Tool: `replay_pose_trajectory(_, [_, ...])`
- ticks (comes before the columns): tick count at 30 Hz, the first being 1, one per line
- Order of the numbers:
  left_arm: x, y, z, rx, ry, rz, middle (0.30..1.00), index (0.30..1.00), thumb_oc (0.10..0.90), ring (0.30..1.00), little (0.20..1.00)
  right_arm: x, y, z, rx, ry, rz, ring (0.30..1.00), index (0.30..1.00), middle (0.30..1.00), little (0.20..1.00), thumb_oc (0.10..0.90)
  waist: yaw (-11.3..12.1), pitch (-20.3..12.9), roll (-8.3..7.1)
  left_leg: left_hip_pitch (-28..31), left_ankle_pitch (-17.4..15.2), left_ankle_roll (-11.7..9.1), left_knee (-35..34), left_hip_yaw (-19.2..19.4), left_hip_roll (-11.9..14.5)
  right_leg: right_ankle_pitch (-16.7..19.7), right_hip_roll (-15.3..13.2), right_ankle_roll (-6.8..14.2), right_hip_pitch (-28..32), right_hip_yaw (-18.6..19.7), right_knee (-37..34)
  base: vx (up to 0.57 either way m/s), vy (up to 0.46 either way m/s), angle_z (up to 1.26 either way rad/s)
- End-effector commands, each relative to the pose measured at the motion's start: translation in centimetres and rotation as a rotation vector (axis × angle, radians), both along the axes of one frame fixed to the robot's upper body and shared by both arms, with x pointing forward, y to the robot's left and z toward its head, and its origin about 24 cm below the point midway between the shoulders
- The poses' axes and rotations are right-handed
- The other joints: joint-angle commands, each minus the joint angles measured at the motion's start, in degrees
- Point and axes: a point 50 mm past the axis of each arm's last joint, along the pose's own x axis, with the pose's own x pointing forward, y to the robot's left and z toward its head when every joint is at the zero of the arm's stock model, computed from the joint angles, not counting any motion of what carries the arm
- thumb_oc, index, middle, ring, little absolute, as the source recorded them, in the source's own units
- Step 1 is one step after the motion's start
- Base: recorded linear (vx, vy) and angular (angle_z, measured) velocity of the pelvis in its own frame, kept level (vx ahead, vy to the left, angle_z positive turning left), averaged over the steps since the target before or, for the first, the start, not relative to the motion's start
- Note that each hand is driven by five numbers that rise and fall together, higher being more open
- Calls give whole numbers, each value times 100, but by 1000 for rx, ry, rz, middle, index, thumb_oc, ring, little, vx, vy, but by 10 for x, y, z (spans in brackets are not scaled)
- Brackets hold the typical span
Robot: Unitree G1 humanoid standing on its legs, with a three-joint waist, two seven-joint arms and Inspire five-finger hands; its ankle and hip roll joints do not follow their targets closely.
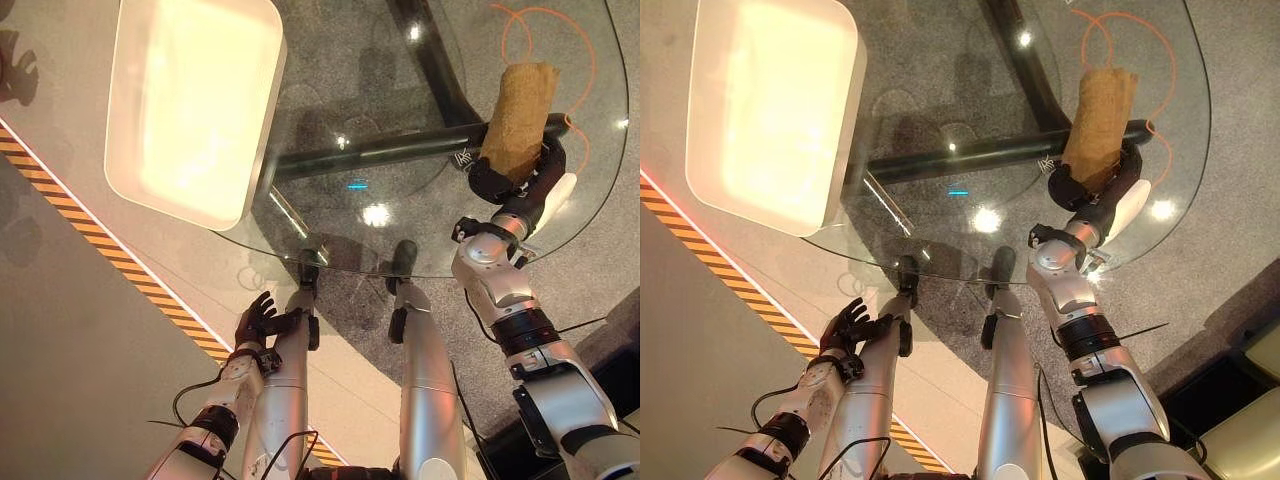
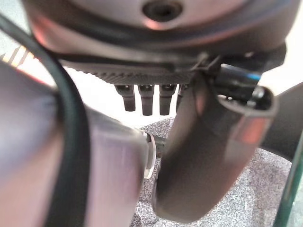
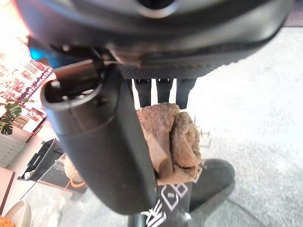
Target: Wipe the table with a cloth and put it in the basket.
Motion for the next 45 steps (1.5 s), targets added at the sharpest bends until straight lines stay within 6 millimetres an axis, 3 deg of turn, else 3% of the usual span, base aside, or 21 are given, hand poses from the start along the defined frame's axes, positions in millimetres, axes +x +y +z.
replay_pose_trajectory(1, [-35, -8, -29, -29, 120, 7, 900, 900, 800, 900, 900, -8, -17, 14, -53, -80, -28, 300, 300, 300, 200, 100, -15, -119, 249, -393, -35, 245, 251, 386, -330, 423, 451, -70, -155, -87, -373, 0, 0, 0])
replay_pose_trajectory(8, [-38, -11, -30, -34, 123, 8, 900, 900, 800, 900, 900, -12, -11, 22, -71, -133, -15, 300, 300, 300, 200, 100, -20, -119, 258, -401, -49, 254, 239, 386, -339, 407, 460, -63, -180, -77, -351, 0, 0, 0])
replay_pose_trajectory(13, [-42, -12, -32, -35, 126, 27, 900, 900, 800, 900, 900, -28, 5, 40, -144, -255, -5, 300, 300, 300, 200, 100, -79, -119, 207, -421, -77, 252, 274, 401, -339, 387, 492, -38, -192, -41, -334, 0, 0, 0])
replay_pose_trajectory(22, [-41, -12, -30, -47, 112, 33, 900, 900, 800, 900, 900, -31, 11, 46, -257, -245, 53, 300, 300, 300, 200, 100, -109, -119, 177, -439, -101, 285, 305, 425, -319, 348, 505, -35, -228, -36, -273, 0, 0, 0])
replay_pose_trajectory(32, [-43, -9, -31, -31, 113, 24, 900, 900, 800, 900, 900, -22, 37, 34, -456, -99, 293, 300, 300, 300, 200, 100, -61, -119, 172, -500, -111, 267, 373, 414, -324, 308, 472, -44, -278, -103, -215, 0, -7, 0])
replay_pose_trajectory(45, [-39, -7, -29, -12, 103, -22, 900, 900, 800, 900, 900, -20, 96, 29, -669, -22, 717, 300, 300, 300, 200, 100, 60, -119, 210, -566, -73, 227, 364, 392, -348, 277, 410, -48, -348, -221, -197, -1, -12, 1])
